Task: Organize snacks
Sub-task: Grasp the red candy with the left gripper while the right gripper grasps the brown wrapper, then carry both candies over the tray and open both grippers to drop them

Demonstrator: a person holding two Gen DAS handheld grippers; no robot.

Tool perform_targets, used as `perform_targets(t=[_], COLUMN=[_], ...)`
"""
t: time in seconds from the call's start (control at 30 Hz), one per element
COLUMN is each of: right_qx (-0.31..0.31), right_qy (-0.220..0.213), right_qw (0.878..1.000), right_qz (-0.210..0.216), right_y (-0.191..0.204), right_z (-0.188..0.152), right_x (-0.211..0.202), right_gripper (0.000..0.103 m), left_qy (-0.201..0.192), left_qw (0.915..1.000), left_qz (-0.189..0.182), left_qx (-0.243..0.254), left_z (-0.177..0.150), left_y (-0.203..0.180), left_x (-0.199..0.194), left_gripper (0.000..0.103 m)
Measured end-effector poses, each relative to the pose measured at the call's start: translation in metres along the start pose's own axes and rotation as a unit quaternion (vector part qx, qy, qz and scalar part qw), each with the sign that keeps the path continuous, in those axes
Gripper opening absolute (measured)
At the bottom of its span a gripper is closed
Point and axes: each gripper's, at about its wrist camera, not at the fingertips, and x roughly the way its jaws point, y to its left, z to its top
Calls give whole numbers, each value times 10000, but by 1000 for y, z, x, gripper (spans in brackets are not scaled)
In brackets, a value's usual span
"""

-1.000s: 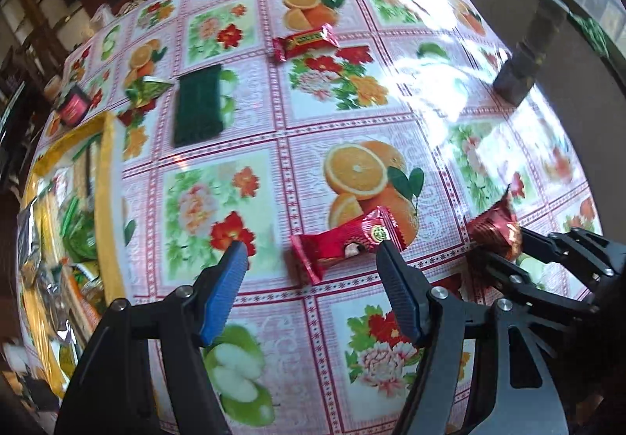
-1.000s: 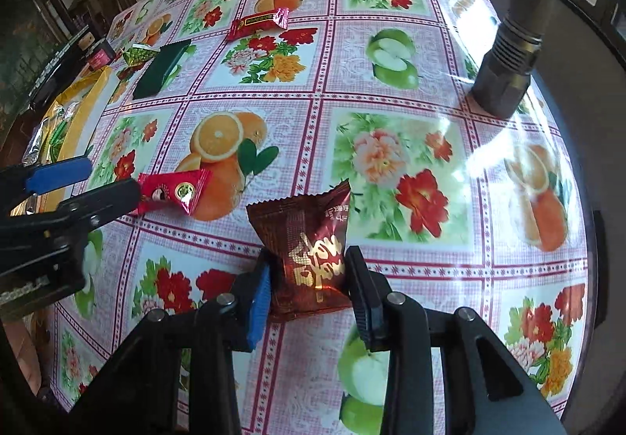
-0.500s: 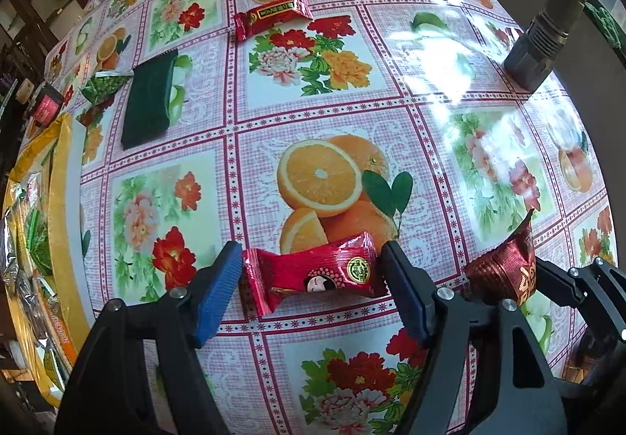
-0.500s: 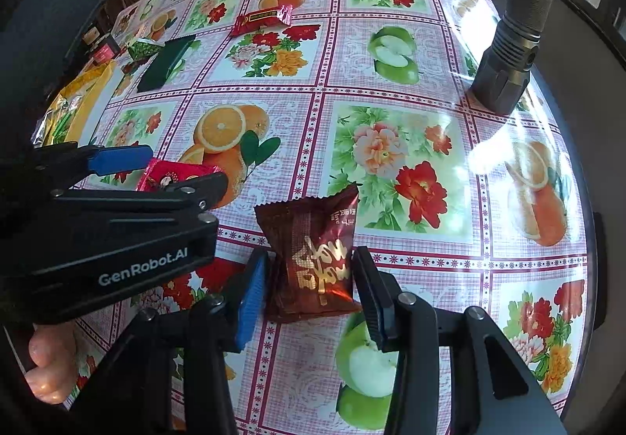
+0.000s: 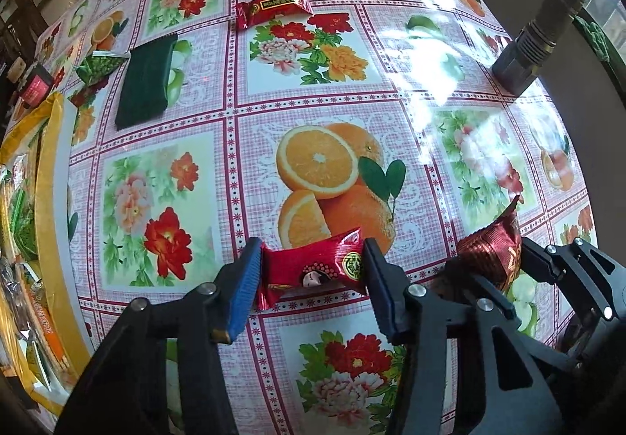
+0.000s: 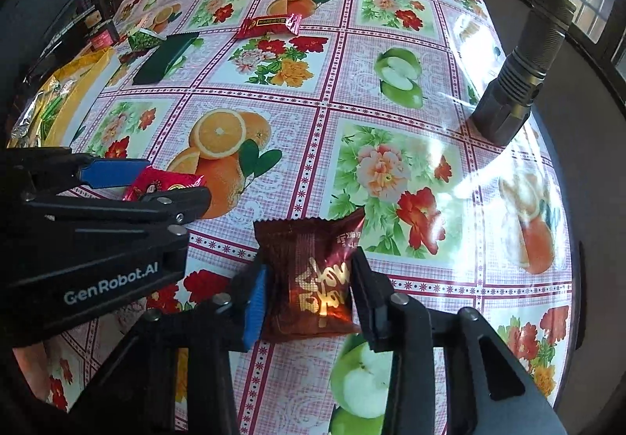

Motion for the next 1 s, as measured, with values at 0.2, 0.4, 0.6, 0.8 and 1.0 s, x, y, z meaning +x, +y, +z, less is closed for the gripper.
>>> perform_targets(t=[0.2,0.4,0.6,0.8,1.0], right_qx=[-86,-27,76,88,101], right_qy=[-59,-75,-118,-186,-204], right_qw=[9998,10000,9998,9996,9995], right_qz=[-154,-49,114,169,208], right_y=[8,16,25,39,51], right_z=[-5,-16,-31,-43,-52], right_x=[-2,-8,-18,-29,-33], right_gripper=[34,34,34,34,34], left_qy=[-52,-33,-57,-340,-591], left_qw=[9998,9992,9988,9983,9969], left_qz=[-196,-392,-454,-370,-254], left_qx=[81,97,165,309,451], left_z=[-18,-42,-76,-116,-135], left_y=[14,31,51,64,63], left_x=[-8,-20,-38,-63,-76], left_gripper=[49,49,49,49,49])
